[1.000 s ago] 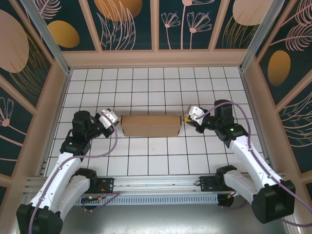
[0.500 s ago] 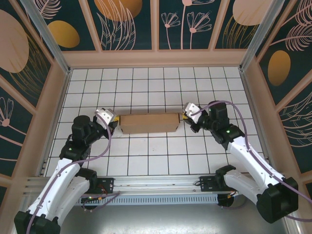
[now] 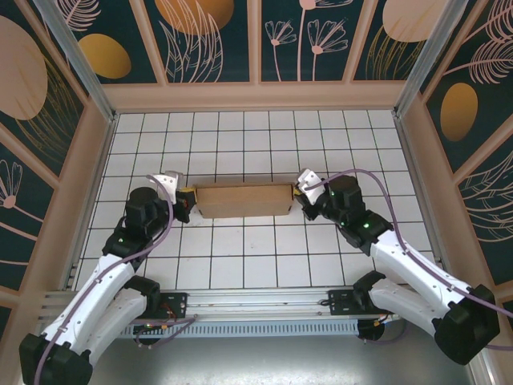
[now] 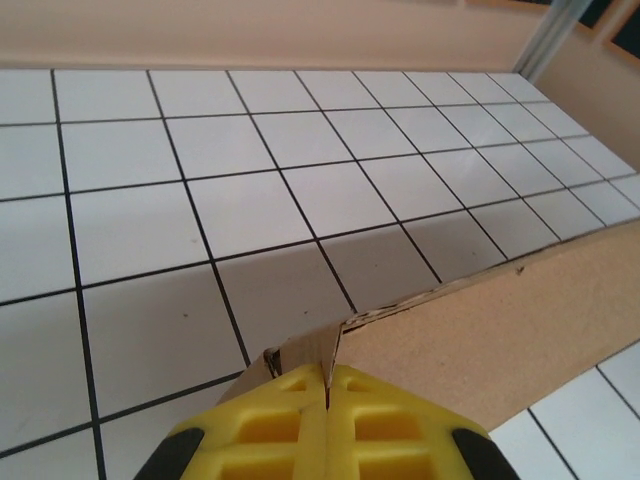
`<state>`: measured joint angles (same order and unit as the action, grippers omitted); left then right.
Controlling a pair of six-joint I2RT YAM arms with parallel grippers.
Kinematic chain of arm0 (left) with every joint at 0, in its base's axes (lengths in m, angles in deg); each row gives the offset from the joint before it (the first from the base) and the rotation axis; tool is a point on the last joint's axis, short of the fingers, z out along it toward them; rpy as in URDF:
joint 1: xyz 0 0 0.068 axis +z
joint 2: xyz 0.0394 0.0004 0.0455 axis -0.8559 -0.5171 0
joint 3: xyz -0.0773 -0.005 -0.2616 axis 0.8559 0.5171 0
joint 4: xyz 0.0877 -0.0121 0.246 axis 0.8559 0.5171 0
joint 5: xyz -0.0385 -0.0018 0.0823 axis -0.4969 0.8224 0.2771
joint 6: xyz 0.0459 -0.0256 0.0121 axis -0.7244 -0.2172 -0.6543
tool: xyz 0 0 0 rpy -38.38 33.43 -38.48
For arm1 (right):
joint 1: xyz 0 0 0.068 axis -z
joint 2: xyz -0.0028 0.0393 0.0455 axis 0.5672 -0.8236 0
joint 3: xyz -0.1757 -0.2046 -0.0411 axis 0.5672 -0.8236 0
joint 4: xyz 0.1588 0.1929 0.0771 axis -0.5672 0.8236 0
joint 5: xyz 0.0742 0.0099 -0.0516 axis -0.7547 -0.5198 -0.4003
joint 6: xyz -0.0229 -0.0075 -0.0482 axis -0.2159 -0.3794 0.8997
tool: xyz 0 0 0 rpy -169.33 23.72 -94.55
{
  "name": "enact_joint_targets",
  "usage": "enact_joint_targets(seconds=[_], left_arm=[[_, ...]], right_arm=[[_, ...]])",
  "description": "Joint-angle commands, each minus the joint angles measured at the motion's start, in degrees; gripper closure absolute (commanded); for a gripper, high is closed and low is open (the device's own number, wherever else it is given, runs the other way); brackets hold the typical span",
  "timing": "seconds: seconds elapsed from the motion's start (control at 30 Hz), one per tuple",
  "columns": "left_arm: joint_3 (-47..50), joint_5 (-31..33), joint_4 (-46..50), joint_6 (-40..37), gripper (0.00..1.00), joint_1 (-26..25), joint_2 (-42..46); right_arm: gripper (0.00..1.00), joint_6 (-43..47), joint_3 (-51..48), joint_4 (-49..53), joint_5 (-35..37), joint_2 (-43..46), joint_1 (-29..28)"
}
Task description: Fold the paper box
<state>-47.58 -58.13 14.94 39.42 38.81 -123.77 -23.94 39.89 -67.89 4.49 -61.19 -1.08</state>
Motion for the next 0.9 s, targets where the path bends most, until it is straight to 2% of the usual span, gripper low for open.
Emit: enact_joint_targets(seconds=[0.0, 0.17, 0.33, 0.5, 0.67, 0.87], left_arm=[[-1.8, -3.0, -2.9, 7.9, 1.00, -2.5, 0.0], [-1.1, 0.0, -1.9, 11.7, 1.00, -3.9, 0.5], [-1.0, 4.9, -0.1, 16.4, 1.00, -4.9, 1.6], [-1.2, 6.1, 1.1, 22.1, 1.00, -5.3, 0.9], [-1.5, 5.3, 1.6, 23.2, 1.00, -5.3, -0.1], [-4.4, 5.4, 5.0, 21.6, 1.00, -5.3, -2.6]], right_arm=[[1.00, -4.8, 0.1, -4.9, 0.3, 0.0, -3.9], [1.00, -10.0, -0.5, -7.6, 2.9, 0.0, -6.6], [1.00, -20.0, 2.3, -6.3, 14.2, -2.9, -8.8], [1.00, -24.6, 5.4, -1.5, 22.0, -5.5, -13.0], [1.00, -29.9, 6.5, -0.4, 25.0, -5.2, -15.2], [1.00, -34.5, 9.2, 1.6, 24.6, -7.9, -15.5]])
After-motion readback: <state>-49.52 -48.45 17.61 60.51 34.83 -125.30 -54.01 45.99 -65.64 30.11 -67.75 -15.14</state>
